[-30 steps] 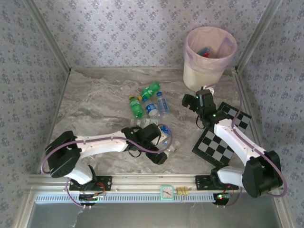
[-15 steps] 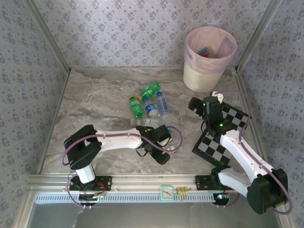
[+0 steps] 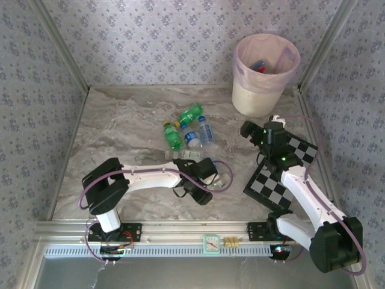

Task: Put the plastic bottles in the bin

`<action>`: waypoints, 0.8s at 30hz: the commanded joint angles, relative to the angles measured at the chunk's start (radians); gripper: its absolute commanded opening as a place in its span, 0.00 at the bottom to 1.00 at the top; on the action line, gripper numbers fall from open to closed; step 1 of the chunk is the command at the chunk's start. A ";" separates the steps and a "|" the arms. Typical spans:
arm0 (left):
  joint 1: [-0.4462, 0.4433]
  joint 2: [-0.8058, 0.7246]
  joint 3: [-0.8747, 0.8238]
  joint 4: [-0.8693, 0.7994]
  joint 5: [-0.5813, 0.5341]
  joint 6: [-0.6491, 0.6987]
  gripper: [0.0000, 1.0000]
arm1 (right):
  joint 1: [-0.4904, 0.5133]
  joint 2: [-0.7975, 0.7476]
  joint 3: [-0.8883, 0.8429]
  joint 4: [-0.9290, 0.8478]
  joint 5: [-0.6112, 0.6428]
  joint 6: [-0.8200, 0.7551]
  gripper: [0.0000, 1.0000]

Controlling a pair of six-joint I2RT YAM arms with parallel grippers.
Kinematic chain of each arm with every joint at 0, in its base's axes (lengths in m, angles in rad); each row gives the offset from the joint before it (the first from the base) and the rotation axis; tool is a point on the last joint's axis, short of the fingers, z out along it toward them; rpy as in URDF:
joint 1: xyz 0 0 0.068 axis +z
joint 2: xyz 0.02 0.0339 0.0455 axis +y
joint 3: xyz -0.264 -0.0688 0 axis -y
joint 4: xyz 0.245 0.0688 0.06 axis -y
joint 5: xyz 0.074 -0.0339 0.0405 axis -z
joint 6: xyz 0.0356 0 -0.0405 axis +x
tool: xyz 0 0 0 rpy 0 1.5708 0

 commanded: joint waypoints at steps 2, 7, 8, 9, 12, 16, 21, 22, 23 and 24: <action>0.001 -0.122 -0.011 0.053 0.037 0.027 0.57 | -0.010 0.014 0.018 0.084 -0.144 -0.021 1.00; 0.086 -0.221 -0.049 0.149 0.091 -0.034 0.56 | -0.012 0.031 0.048 0.161 -0.259 -0.003 1.00; 0.111 -0.239 -0.059 0.178 0.100 -0.049 0.56 | -0.010 0.035 0.050 0.186 -0.284 -0.003 1.00; 0.129 -0.253 -0.066 0.204 0.102 -0.061 0.56 | -0.011 0.037 0.049 0.210 -0.305 0.026 1.00; 0.182 -0.286 -0.084 0.300 0.089 -0.095 0.56 | -0.011 0.052 0.051 0.289 -0.373 0.059 1.00; 0.258 -0.300 -0.105 0.453 0.049 -0.180 0.56 | -0.007 0.094 0.053 0.404 -0.469 0.113 1.00; 0.335 -0.298 -0.117 0.591 0.031 -0.239 0.56 | 0.016 0.165 0.079 0.512 -0.587 0.138 1.00; 0.350 -0.298 -0.114 0.601 0.029 -0.241 0.56 | 0.024 0.180 0.091 0.522 -0.608 0.137 1.00; 0.363 -0.299 -0.112 0.608 0.030 -0.242 0.56 | 0.034 0.195 0.100 0.533 -0.624 0.134 1.00; 0.377 -0.298 -0.108 0.612 0.029 -0.245 0.56 | 0.045 0.207 0.105 0.543 -0.635 0.132 1.00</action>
